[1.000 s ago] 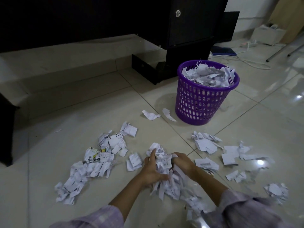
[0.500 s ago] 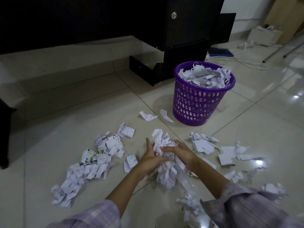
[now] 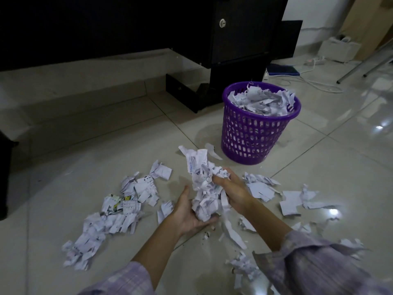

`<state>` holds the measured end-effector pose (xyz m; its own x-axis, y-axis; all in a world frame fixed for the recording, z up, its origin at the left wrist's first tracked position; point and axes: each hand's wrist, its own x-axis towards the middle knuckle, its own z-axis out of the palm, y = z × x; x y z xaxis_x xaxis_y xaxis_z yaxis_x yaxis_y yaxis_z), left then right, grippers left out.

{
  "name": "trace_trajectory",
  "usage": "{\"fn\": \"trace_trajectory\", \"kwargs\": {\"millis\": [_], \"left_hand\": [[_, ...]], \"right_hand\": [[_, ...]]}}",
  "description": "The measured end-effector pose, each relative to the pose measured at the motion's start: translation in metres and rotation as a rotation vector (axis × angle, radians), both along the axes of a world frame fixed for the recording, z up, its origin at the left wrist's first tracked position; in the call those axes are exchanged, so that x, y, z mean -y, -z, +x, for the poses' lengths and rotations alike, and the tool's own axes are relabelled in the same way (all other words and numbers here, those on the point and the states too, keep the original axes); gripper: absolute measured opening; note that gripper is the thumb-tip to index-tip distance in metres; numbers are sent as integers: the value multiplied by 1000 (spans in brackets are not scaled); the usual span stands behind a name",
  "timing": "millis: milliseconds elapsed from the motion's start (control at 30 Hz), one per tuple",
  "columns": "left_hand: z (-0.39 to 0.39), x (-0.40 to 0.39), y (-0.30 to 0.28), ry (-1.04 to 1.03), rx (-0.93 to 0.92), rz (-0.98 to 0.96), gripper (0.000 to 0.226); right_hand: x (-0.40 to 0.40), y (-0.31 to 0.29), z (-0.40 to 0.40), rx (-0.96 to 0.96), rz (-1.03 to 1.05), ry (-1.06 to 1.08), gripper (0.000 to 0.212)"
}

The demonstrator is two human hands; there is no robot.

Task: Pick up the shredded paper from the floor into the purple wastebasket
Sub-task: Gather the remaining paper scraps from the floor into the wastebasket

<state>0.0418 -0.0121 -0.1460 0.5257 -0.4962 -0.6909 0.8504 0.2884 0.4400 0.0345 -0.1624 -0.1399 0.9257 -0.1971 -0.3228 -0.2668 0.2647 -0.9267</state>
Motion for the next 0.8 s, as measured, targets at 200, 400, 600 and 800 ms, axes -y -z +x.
{"fn": "trace_trajectory", "kwargs": {"millis": [200, 400, 600, 800], "left_hand": [[5, 3, -15, -97, 87, 6, 55], [6, 14, -26, -336, 41, -19, 37], [2, 34, -34, -286, 182, 126, 34], [-4, 40, -42, -74, 309, 226, 40]], "right_hand": [[6, 3, -5, -68, -53, -21, 37], [-1, 3, -15, -43, 230, -105, 35], [-5, -1, -15, -123, 380, -98, 30], [1, -6, -12, -126, 353, -110, 22]]}}
